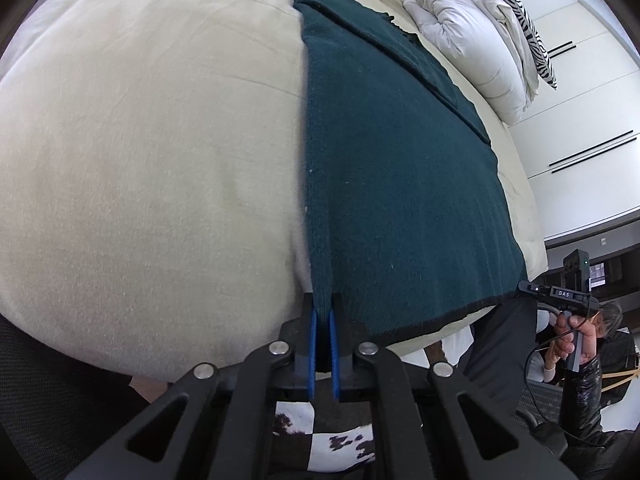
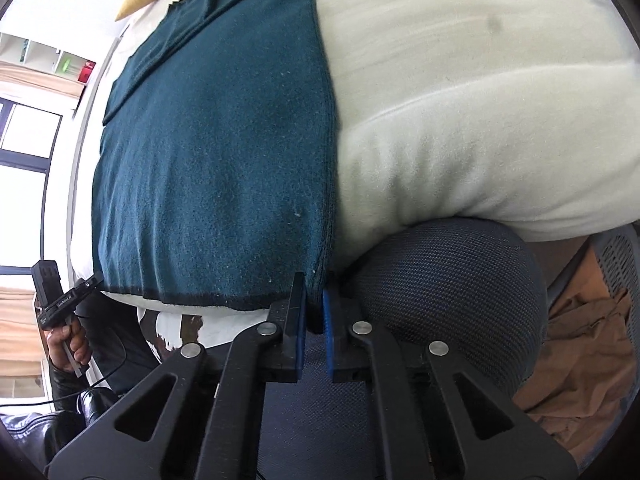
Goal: Fold small clothes
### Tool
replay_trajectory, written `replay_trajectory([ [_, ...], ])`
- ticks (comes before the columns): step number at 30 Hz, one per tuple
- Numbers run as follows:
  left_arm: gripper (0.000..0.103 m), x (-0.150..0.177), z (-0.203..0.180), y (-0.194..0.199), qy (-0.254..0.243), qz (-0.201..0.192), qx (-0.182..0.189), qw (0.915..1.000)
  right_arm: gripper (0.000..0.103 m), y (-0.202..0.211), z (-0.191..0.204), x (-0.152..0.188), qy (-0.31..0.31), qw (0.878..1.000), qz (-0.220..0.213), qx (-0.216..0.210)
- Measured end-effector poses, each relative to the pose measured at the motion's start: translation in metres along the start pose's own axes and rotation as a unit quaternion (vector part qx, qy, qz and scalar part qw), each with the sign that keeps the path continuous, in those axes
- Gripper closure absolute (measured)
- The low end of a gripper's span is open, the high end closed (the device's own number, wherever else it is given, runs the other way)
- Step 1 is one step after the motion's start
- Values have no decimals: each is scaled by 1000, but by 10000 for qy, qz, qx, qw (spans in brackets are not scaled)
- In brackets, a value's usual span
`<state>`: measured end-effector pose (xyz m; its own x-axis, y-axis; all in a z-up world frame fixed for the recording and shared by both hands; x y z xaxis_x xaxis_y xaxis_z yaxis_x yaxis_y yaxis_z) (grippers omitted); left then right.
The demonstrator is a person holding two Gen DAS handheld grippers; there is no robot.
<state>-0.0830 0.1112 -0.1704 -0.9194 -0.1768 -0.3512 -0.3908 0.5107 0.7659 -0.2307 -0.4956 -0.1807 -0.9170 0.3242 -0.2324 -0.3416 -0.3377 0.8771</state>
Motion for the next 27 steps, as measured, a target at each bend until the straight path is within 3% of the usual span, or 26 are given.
replay_trajectory([
  [6,97,-8,-10,13,3,-135,224,9997,97,19,11,-5,6,9992,-280,-273],
  [13,98,-32,-26,39,418,-529,973,9930,97,53,34,-29,-77,9919,-876,-912],
  [16,98,-44,-30,47,754,-694,1388,9850,97,67,39,-43,-316,9849,-1186,-1222],
  [23,98,-81,-25,57,1869,-1092,2262,9497,97,90,36,-80,-1267,9528,-1884,-2016],
  [27,98,-105,-29,60,2046,-1299,2452,9387,97,92,40,-97,-1490,9430,-2074,-2135],
])
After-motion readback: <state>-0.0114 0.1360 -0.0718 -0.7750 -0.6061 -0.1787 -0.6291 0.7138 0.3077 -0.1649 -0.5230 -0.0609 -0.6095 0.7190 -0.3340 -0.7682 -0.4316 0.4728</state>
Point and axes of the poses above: each gripper's, at about its wrist camera, not at the fingertips, and y roughly against the way its jaws point, z to its left, x to its underside, the point moved 8 cm from there along -y, roughly the way its jaws point, and after that the axes turned 10 degrees about -z, right-handed, at the moved point
